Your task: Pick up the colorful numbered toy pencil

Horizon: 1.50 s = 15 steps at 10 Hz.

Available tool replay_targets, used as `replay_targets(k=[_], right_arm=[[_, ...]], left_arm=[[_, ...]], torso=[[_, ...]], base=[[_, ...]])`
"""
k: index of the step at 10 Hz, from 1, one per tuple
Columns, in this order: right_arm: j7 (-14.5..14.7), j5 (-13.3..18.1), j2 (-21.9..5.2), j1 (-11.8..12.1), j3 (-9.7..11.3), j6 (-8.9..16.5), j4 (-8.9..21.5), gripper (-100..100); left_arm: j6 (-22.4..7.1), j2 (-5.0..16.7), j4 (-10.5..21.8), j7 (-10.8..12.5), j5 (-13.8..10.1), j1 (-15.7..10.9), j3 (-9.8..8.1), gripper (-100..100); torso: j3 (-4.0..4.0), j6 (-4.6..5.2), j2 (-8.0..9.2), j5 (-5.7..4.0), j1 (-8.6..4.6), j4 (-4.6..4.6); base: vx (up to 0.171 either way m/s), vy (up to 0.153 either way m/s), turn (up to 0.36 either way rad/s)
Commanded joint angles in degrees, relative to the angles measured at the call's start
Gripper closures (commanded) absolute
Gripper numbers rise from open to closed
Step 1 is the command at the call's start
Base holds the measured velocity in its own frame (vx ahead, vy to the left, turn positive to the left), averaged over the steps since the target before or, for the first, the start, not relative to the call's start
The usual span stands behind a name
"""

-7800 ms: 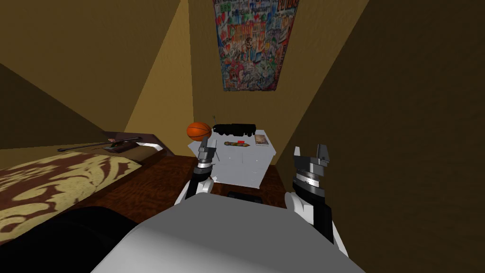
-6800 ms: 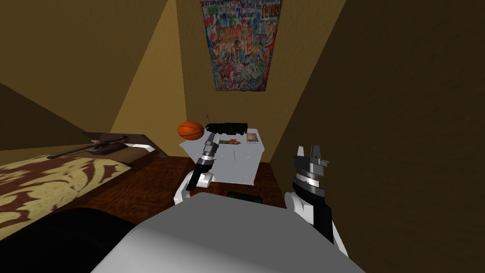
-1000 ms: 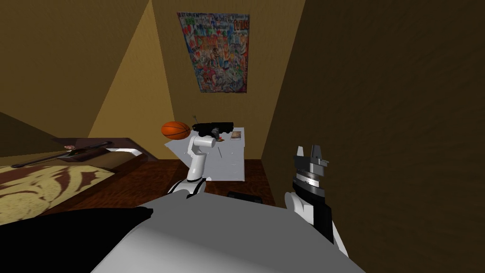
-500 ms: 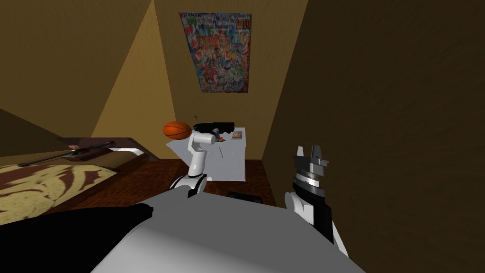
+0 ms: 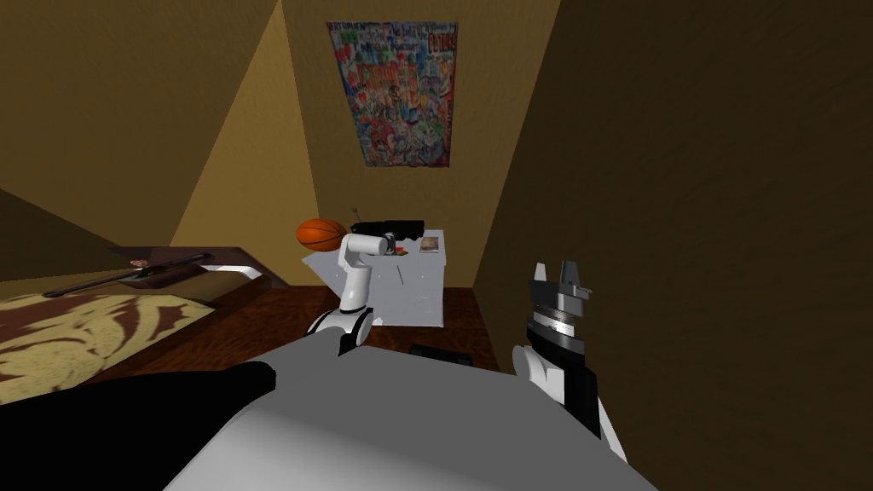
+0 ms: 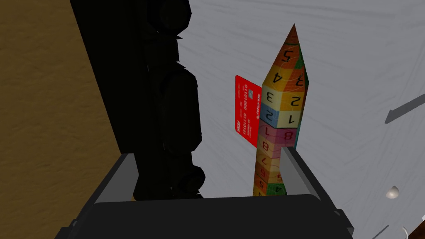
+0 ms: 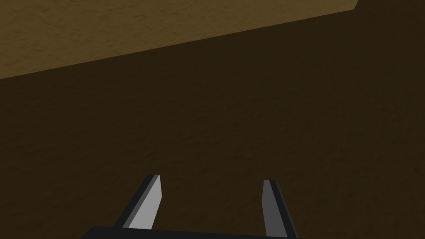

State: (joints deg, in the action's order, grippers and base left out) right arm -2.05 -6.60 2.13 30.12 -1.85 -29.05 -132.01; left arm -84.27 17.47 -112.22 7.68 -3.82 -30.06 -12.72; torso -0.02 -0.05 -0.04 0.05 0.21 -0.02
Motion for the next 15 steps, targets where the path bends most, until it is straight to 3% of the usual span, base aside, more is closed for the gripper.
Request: replay_targets(k=[1, 9, 12, 13, 14, 15], right_arm=[[0.00, 0.00, 0.00, 0.00, 0.00, 0.00, 0.00, 0], [0.00, 0.00, 0.00, 0.00, 0.00, 0.00, 0.00, 0], [0.00, 0.00, 0.00, 0.00, 0.00, 0.00, 0.00, 0], [0.00, 0.00, 0.00, 0.00, 0.00, 0.00, 0.00, 0], [0.00, 0.00, 0.00, 0.00, 0.00, 0.00, 0.00, 0], [0.00, 0.00, 0.00, 0.00, 0.00, 0.00, 0.00, 0]], left_arm=[[-2.86, 0.67, 1.38, -0.46, -1.50, -1.78, -0.47, -100], [-15.44, 2.52, 5.22, -1.94, -6.12, -6.39, -1.57, -100], [-18.87, 2.85, 5.97, -2.27, -7.10, -7.19, -1.76, -100], [-21.21, 3.12, 6.61, -2.56, -7.96, -7.82, -1.91, -100], [-21.35, 3.12, 6.61, -2.56, -7.96, -7.82, -1.91, -100], [-23.67, 3.31, 7.13, -2.81, -8.68, -8.29, -2.02, -100]], torso=[[0.00, 0.00, 0.00, 0.00, 0.00, 0.00], [-0.03, 0.00, -0.05, 0.01, 0.04, -0.02], [-0.06, 0.00, -0.11, 0.01, 0.04, -0.02], [-0.06, 0.00, -0.09, 0.01, 0.01, -0.03], [-0.05, 0.00, -0.08, 0.01, 0.01, -0.02], [-0.04, 0.00, -0.05, 0.00, -0.02, -0.02]], base=[[0.027, 0.059, 0.025], [0.033, 0.050, 0.018], [0.043, 0.047, 0.013], [0.038, 0.044, 0.019], [0.030, 0.037, 0.008], [0.029, 0.039, 0.012]])
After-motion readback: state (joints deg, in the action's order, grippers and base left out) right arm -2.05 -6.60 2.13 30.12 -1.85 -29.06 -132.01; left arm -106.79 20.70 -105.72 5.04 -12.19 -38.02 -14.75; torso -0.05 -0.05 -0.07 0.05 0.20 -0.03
